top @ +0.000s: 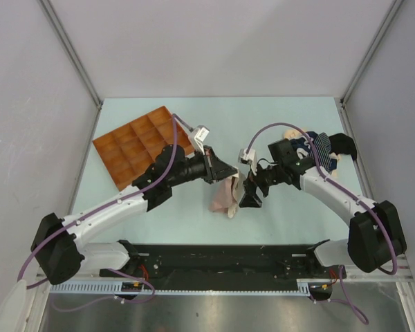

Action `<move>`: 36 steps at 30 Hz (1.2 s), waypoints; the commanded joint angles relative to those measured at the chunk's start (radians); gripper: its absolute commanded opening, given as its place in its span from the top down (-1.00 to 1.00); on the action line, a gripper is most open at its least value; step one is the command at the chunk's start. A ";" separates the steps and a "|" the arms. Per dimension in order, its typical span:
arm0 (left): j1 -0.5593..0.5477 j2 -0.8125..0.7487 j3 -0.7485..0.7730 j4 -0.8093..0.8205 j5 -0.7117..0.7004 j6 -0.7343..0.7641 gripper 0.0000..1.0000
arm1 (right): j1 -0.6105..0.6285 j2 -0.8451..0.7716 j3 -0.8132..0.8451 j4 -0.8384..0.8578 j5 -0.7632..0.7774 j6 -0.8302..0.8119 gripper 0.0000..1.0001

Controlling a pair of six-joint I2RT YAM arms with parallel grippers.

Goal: Roll the underwear
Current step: Flatten out the underwear at the center of the board.

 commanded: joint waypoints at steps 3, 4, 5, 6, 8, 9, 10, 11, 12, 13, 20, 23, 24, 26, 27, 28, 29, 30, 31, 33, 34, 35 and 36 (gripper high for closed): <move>0.009 -0.055 0.007 0.063 -0.001 -0.046 0.99 | 0.007 0.024 -0.013 0.223 -0.067 0.232 -0.96; 0.010 -0.067 0.006 0.063 -0.004 -0.049 0.99 | 0.007 0.024 -0.022 0.238 -0.062 0.258 -0.96; 0.010 -0.072 0.004 0.063 -0.010 -0.051 0.99 | 0.010 0.023 -0.030 0.261 -0.041 0.287 -0.97; 0.012 -0.079 0.004 0.061 -0.018 -0.052 0.99 | 0.013 0.023 -0.034 0.290 -0.036 0.301 -0.97; 0.013 -0.093 0.006 0.060 -0.021 -0.057 0.99 | 0.027 0.023 -0.051 0.318 0.005 0.350 -0.95; 0.015 -0.096 0.009 0.057 -0.024 -0.059 0.99 | 0.033 0.023 -0.056 0.339 0.025 0.364 -0.93; 0.015 -0.099 0.012 0.058 -0.027 -0.060 0.99 | 0.041 0.018 -0.059 0.349 0.033 0.369 -0.88; 0.016 -0.104 0.015 0.057 -0.027 -0.060 0.99 | 0.049 0.017 -0.067 0.355 0.054 0.378 -0.85; 0.018 -0.107 0.018 0.053 -0.032 -0.062 0.99 | 0.055 0.015 -0.070 0.370 0.064 0.384 -0.78; 0.019 -0.110 0.027 0.050 -0.035 -0.057 0.99 | 0.055 0.009 -0.071 0.370 0.068 0.384 -0.64; 0.047 -0.154 0.042 -0.032 -0.053 -0.022 0.99 | 0.029 -0.109 -0.071 0.344 0.088 0.355 -0.47; 0.059 -0.174 0.036 -0.048 -0.038 -0.020 0.99 | 0.010 -0.141 -0.071 0.353 0.117 0.353 -0.35; 0.064 -0.182 0.033 -0.048 -0.038 -0.019 0.99 | 0.009 -0.138 -0.070 0.361 0.128 0.358 -0.26; 0.065 -0.188 0.025 -0.048 -0.030 -0.023 0.99 | 0.010 -0.123 -0.070 0.366 0.157 0.353 0.05; 0.065 -0.191 0.022 -0.046 -0.030 -0.025 0.99 | 0.012 -0.106 -0.070 0.372 0.166 0.352 0.12; 0.068 -0.202 0.016 -0.048 -0.030 -0.025 0.99 | 0.012 -0.097 -0.070 0.373 0.176 0.350 0.26; 0.070 -0.205 0.015 -0.049 -0.030 -0.025 0.99 | 0.015 -0.091 -0.067 0.372 0.195 0.336 0.34; 0.076 -0.211 0.009 -0.051 -0.032 -0.023 0.99 | 0.013 -0.082 -0.062 0.370 0.205 0.327 0.49; 0.081 -0.219 0.007 -0.058 -0.030 -0.022 0.99 | 0.013 -0.079 -0.059 0.363 0.219 0.320 0.57; 0.098 -0.228 -0.001 -0.068 -0.021 -0.014 0.99 | 0.013 -0.074 -0.032 0.323 0.226 0.275 0.77; 0.105 -0.233 -0.001 -0.078 -0.016 -0.011 0.99 | 0.012 -0.076 -0.016 0.303 0.228 0.258 0.83; 0.122 -0.237 0.001 -0.086 -0.010 -0.006 0.99 | 0.012 -0.077 0.025 0.254 0.226 0.217 0.87; 0.130 -0.237 0.010 -0.095 -0.001 0.007 0.99 | 0.012 -0.080 0.048 0.228 0.223 0.198 0.97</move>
